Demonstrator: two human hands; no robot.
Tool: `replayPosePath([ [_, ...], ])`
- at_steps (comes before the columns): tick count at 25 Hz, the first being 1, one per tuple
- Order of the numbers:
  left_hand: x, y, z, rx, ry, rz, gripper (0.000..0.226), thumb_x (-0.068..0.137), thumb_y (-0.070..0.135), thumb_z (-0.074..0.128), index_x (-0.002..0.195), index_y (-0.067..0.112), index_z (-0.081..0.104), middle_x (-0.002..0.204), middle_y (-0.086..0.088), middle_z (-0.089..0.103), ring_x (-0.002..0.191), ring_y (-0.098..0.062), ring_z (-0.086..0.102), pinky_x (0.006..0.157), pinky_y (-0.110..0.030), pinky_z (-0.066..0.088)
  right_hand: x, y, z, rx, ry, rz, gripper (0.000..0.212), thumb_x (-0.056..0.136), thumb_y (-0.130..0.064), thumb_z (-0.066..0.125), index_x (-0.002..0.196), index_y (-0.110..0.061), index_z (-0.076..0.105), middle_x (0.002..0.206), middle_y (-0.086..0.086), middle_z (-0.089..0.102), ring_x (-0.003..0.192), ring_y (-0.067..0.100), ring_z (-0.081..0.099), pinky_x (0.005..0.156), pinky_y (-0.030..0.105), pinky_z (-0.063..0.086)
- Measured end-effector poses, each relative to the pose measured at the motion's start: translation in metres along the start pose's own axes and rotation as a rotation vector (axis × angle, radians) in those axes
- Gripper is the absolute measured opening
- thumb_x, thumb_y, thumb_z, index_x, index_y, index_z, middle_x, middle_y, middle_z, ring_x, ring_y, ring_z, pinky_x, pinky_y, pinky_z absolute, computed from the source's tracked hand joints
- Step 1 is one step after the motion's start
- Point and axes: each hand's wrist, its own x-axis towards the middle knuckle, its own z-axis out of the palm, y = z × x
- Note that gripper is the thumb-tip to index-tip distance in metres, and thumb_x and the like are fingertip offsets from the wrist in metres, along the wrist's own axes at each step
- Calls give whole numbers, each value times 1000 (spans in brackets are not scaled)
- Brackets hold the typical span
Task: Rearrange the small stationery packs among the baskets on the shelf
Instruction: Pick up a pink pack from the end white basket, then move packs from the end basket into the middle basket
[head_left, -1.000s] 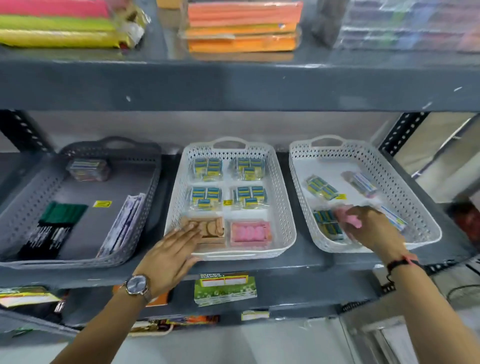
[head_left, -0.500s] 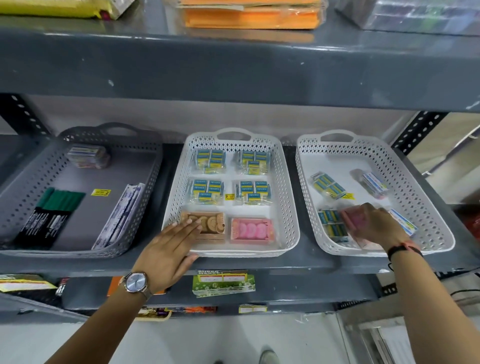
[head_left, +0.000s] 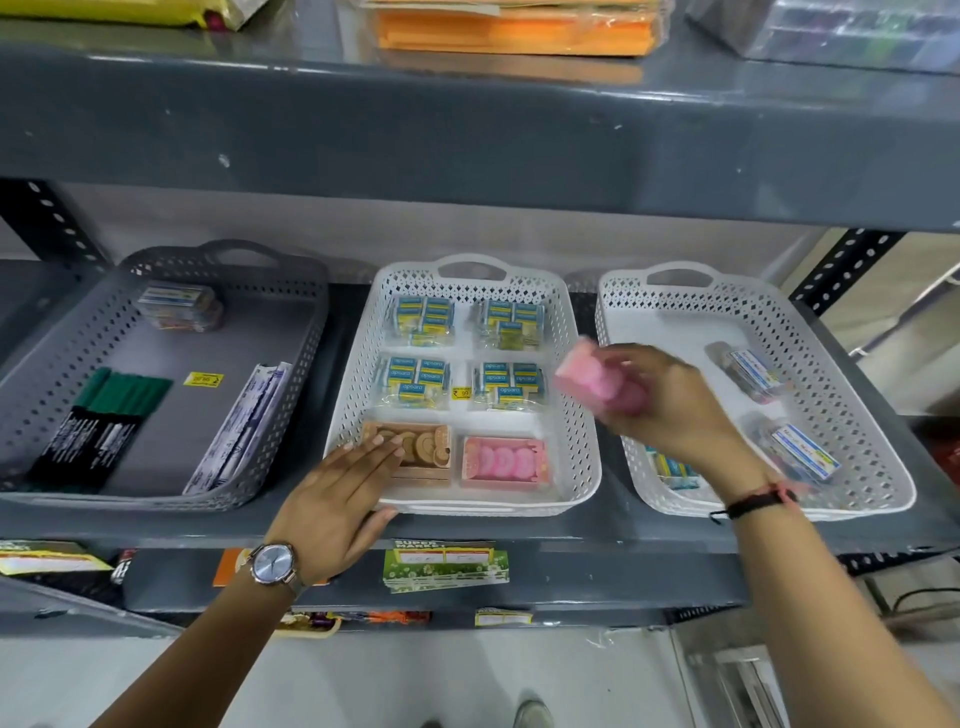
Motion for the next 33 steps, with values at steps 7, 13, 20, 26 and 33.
replayPosePath([
  [7,-1,1,1,2,-7,-21,69,97,42,13,114,-3,62,119,-17,65,110,-34,61,108,-29,23,7,-19,62,-79,-509,-145,63,69,-3,72,128,-10,51,127,10,60,115,22,55,95,22,42],
  [13,-1,1,1,6,-19,-30,69,96,42,13,115,-3,61,120,-18,65,111,-34,61,109,-26,16,7,-13,73,-111,-581,-110,68,74,-7,70,136,-14,43,140,5,50,127,20,47,99,16,32],
  [20,-2,2,0,-17,-21,-31,68,96,42,14,115,-3,61,120,-17,65,112,-32,60,111,-25,15,5,35,24,6,299,259,22,84,-5,60,103,4,63,108,23,65,97,34,62,81,27,44],
  [26,-1,3,-1,-30,-8,-16,66,96,42,14,116,-3,59,120,-18,64,120,-24,43,116,-21,7,-9,69,33,-260,-221,731,52,87,-28,53,129,-1,38,129,26,43,119,44,44,99,47,39],
  [33,-1,3,-1,-34,15,-13,64,97,42,16,116,-3,57,119,-19,65,119,-24,43,116,-22,7,1,54,13,-216,29,655,56,72,-26,68,116,3,48,116,25,57,105,40,58,89,47,51],
])
